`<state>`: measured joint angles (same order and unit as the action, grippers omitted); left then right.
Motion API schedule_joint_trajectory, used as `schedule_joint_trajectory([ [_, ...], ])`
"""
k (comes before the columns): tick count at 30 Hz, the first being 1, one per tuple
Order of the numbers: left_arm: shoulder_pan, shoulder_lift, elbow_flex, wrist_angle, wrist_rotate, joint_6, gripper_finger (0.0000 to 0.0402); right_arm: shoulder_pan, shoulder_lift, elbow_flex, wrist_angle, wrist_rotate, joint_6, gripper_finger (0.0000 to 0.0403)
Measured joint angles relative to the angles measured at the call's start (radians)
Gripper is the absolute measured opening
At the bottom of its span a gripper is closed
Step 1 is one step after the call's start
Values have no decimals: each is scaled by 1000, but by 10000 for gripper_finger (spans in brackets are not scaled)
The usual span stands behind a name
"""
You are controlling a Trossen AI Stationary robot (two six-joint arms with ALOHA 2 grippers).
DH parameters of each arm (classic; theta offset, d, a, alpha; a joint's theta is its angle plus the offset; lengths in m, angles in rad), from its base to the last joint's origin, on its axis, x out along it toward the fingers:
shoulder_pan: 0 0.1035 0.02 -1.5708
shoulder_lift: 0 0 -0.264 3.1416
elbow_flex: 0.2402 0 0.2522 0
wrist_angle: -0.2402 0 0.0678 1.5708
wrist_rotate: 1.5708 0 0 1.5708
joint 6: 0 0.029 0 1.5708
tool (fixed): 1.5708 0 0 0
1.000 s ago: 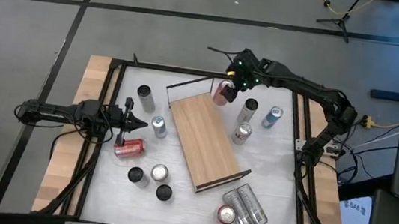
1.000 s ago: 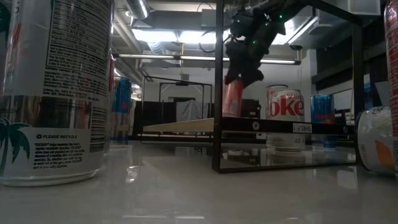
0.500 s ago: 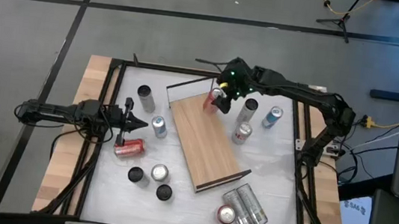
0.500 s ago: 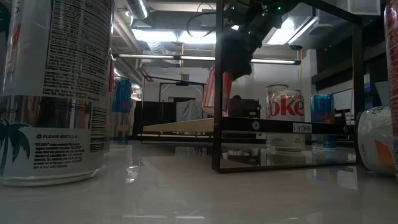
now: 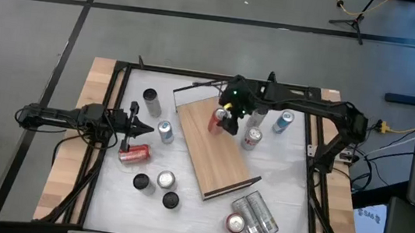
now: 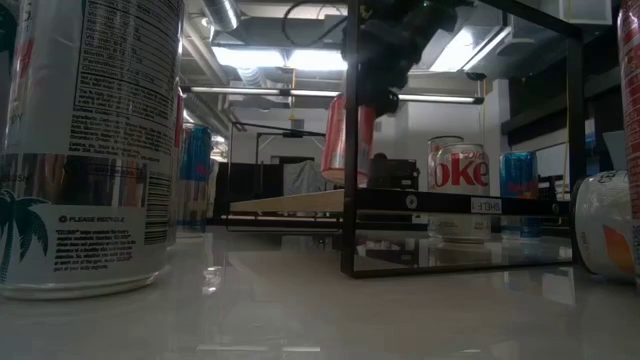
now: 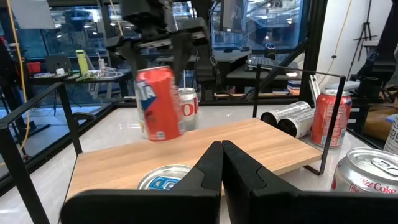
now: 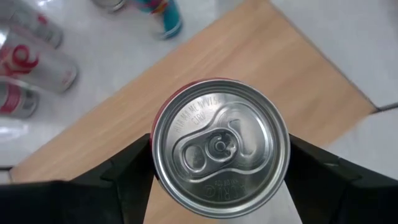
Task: Place canned beverage on shelf
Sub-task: Put the top right orange soda can on the shelf
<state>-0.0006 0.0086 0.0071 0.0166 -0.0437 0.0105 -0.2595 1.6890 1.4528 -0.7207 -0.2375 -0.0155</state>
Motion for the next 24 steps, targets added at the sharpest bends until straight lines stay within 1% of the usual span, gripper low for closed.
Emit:
schedule_joint_trajectory([
  [8, 0, 0, 0, 0, 0, 0, 0, 74, -1, -16, -17, 15, -65, 291],
  [11, 0, 0, 0, 0, 0, 0, 0, 95, -1, -36, -54, 21, -104, 291],
  [15, 0, 0, 0, 0, 0, 0, 0, 119, -2, -53, -47, 71, -126, 291],
  [20, 0, 0, 0, 0, 0, 0, 0, 116, -2, -55, -44, 86, -125, 293],
  [24, 0, 0, 0, 0, 0, 0, 0, 115, -2, -55, -47, 90, -124, 308],
])
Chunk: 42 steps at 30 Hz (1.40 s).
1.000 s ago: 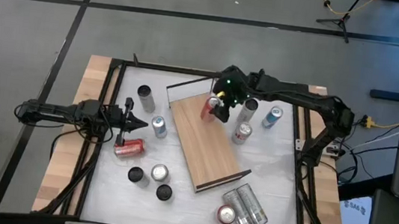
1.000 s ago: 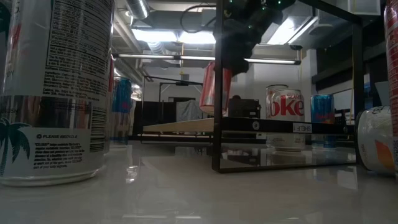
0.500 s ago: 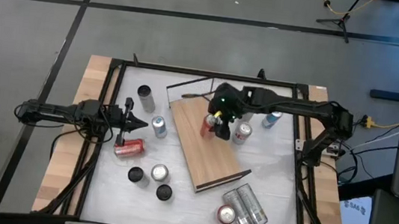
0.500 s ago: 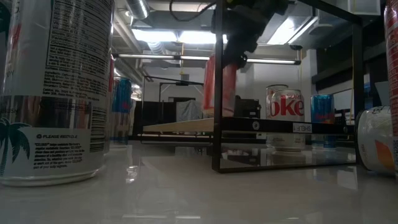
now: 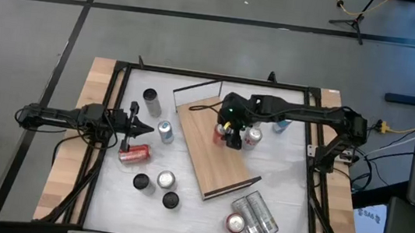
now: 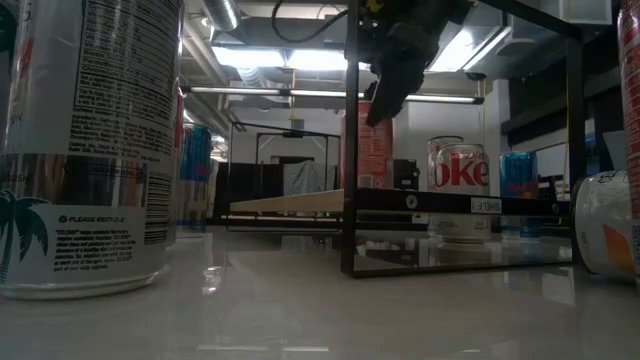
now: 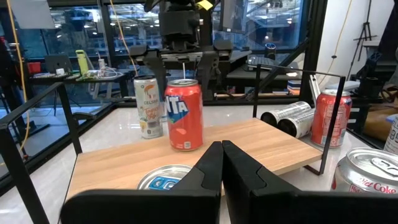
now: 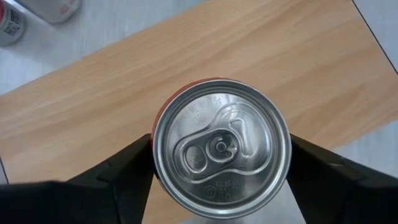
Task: Place canned beverage on shelf
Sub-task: Put the top right orange soda can on the shelf
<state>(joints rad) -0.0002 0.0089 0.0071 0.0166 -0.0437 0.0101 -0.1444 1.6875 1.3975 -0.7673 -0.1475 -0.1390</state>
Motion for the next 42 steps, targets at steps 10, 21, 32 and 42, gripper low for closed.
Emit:
schedule_joint_trajectory([
  [10, 0, 0, 0, 0, 0, 0, 0, 0, -1, 0, 8, -1, 2, 347],
  [21, 0, 0, 0, 0, 0, 0, 0, 0, -1, 0, 7, -1, -9, 349],
  [32, 0, 0, 0, 0, 0, 0, 0, 0, 0, 0, 9, -67, -73, 349],
  [42, 0, 0, 0, 0, 0, 0, 0, 0, 0, 0, 9, -25, -75, 349],
])
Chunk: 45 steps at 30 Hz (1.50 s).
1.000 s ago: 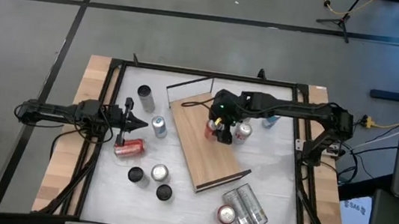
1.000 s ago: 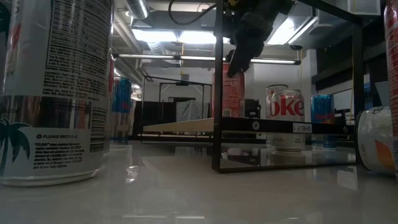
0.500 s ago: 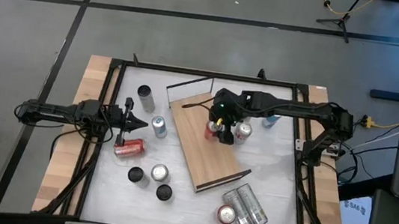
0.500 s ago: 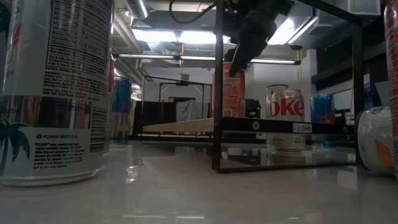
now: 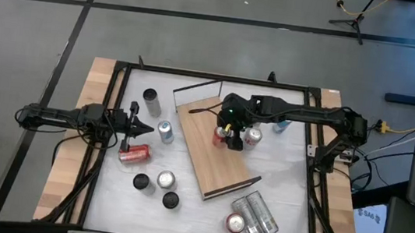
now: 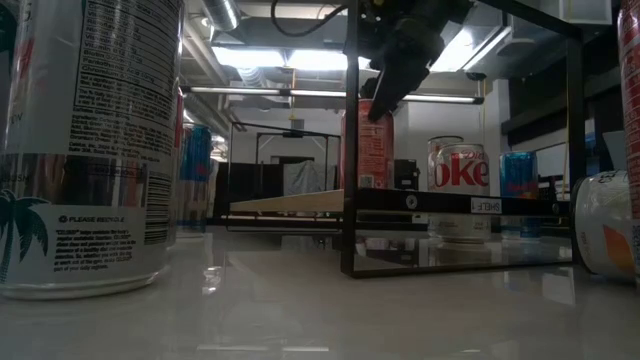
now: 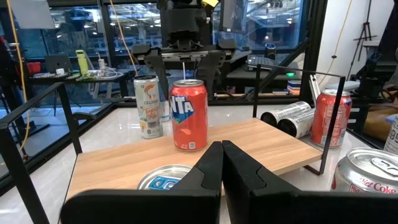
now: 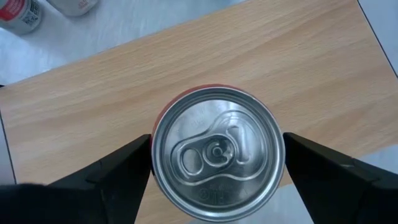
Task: Place canned beverage on shelf
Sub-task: Put the top right orange soda can on the shelf
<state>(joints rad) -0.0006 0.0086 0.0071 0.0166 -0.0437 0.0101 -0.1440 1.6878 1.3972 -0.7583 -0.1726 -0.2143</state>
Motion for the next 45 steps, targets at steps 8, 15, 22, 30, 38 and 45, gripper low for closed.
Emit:
schedule_joint_trajectory([
  [8, 0, 0, 0, 0, 0, 0, 0, 0, 0, 0, 1, 6, -7, 349],
  [15, 0, 0, 0, 0, 0, 0, 0, 0, 0, 0, 0, 12, -5, 393],
  [22, 0, 0, 0, 0, 0, 0, 0, 0, 2, 15, -19, 24, 24, 370],
  [30, 0, 0, 0, 0, 0, 0, 0, 0, 2, 152, -119, 29, 27, 361],
  [38, 0, 0, 0, 0, 0, 0, 0, 0, 0, 278, -163, 28, 275, 360],
  [45, 0, 0, 0, 0, 0, 0, 0, 0, 0, 308, -166, -9, 421, 360],
])
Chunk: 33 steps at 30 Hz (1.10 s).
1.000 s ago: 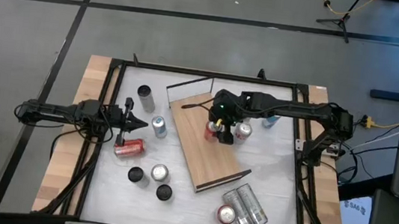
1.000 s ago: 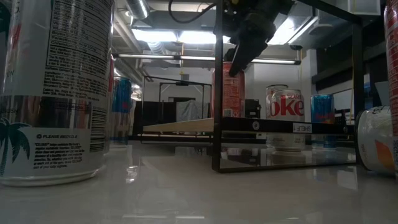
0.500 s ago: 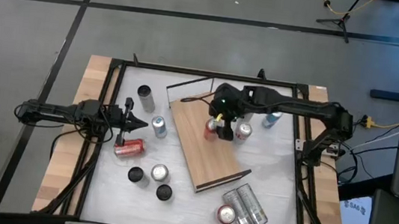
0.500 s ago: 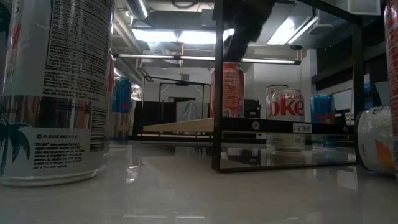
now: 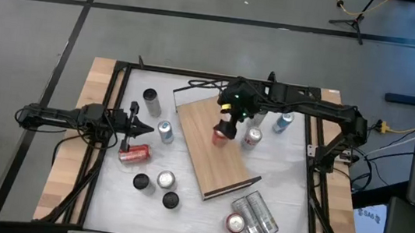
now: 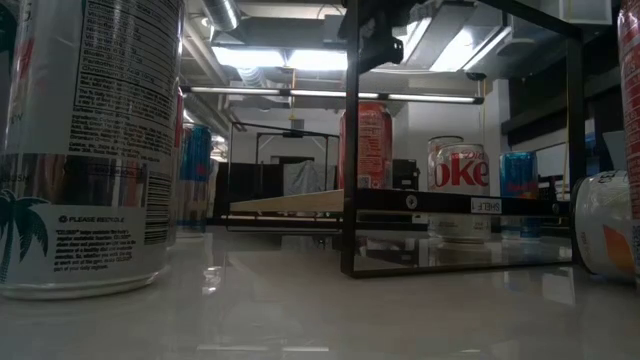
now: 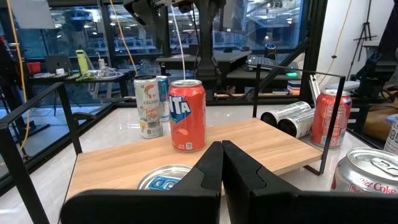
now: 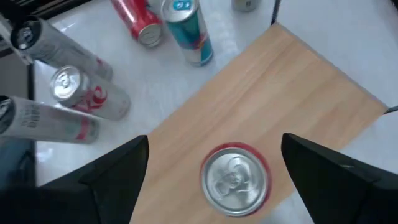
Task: Place canned beverage on shelf
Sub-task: Put the top right orange soda can on the shelf
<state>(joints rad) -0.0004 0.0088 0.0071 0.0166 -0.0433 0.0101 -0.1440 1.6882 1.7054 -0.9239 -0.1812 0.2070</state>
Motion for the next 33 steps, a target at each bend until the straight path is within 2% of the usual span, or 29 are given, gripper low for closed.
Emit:
schedule_joint_trajectory([
  [5, 0, 0, 0, 0, 0, 0, 0, 1, 0, 0, -1, -31, 28, 360],
  [9, 0, 0, 0, 0, 0, 0, 0, 1, 0, 0, -19, 78, 227, 360],
  [12, 0, 0, 0, 0, 0, 0, 0, 0, 0, 0, -73, 175, 275, 360],
  [16, 0, 0, 0, 0, 0, 0, 0, 0, 0, -1, -134, 197, 335, 360],
  [25, 0, 0, 0, 0, 0, 0, 0, 54, 1, -70, -77, 235, 393, 360],
  [30, 0, 0, 0, 0, 0, 0, 0, 94, 1, -72, -56, 336, 414, 360],
  [33, 0, 0, 0, 0, 0, 0, 0, 108, 1, -72, -56, 357, 421, 360],
])
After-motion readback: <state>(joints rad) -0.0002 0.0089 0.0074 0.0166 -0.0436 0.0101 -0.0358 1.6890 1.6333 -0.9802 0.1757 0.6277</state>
